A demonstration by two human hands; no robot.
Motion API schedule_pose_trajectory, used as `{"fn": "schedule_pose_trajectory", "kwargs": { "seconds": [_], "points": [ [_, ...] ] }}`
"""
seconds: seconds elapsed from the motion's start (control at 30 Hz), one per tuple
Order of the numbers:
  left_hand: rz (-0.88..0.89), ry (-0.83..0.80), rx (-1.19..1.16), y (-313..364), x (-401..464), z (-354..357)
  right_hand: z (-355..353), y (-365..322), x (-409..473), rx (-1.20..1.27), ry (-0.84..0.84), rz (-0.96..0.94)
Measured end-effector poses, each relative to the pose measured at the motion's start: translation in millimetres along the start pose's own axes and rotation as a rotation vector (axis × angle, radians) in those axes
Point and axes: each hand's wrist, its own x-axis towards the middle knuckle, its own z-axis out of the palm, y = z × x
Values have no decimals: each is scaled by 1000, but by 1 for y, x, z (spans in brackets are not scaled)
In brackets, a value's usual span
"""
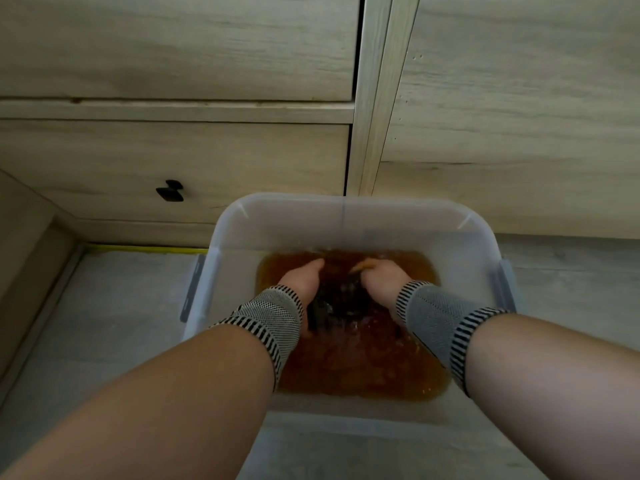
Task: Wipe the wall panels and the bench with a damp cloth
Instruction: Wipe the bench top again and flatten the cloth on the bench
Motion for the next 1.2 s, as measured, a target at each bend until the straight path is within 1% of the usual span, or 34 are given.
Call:
{"fn": "schedule_pose_trajectory", "kwargs": {
  "seconds": [0.03, 0.1, 0.13, 0.17, 0.27, 0.33, 0.4, 0.47, 0.5, 0.53, 0.6, 0.63, 0.67, 0.73, 0.77, 0.8, 0.83, 0.87, 0.93, 1.0, 1.03, 1.13, 1.2],
  "points": [
    [-34, -54, -44, 1, -2, 1, 3, -7, -6, 204, 0, -49],
    [-70, -157, -120, 4, -6, 0, 12, -25, -24, 450, -28, -54],
    [-64, -191, -149, 5, -5, 0, 17, -32, -29, 502, -16, -60],
    [-56, -225, -177, 5, -5, 0, 22, -35, -32, 491, 15, -111],
    [4, -257, -236, 6, -10, 6, 29, -41, -36, 392, 128, -254],
    [51, -258, -197, 9, -12, 9, 28, -39, -34, 333, 192, -263],
    [94, -198, -121, 9, -8, 13, 25, -34, -30, 202, 241, -279],
    [152, -129, -11, 7, -8, 13, 20, -25, -23, -41, 285, -291],
    [141, -101, 10, 6, -8, 13, 15, -18, -18, -134, 312, -263],
    [119, -60, -16, 7, -2, 11, 10, -10, -11, -164, 319, -209],
    [80, 49, 25, 9, 1, 3, 5, 6, -3, -196, 258, -95],
    [79, 112, 69, 9, 3, -3, 4, 12, -2, -218, 177, -31],
    [90, 157, 110, 10, 7, -9, 3, 21, -1, -202, 141, 26],
    [105, 179, 171, 8, 5, -14, 4, 30, 0, -302, 85, 116],
    [117, 163, 189, 7, 1, -14, 3, 27, 0, -326, 68, 143],
    [93, 113, 169, 5, -3, -12, 1, 23, -1, -318, 52, 127],
    [56, 45, 148, 4, -8, -7, 0, 13, -4, -268, 19, 129],
    [19, -10, 77, 4, -14, -4, -1, 5, -5, -136, -1, 113],
    [-45, -111, -60, 4, -18, 2, 5, -16, -17, 236, -1, 34],
    [-77, -194, -170, 4, -15, 6, 13, -32, -33, 528, 45, 33],
    [-83, -229, -213, 4, -15, 8, 18, -36, -34, 576, 65, 2],
    [-31, -285, -313, 6, -18, 8, 29, -47, -45, 526, 144, -166],
    [30, -298, -311, 7, -21, 10, 30, -49, -42, 477, 197, -222]
  ]
}}
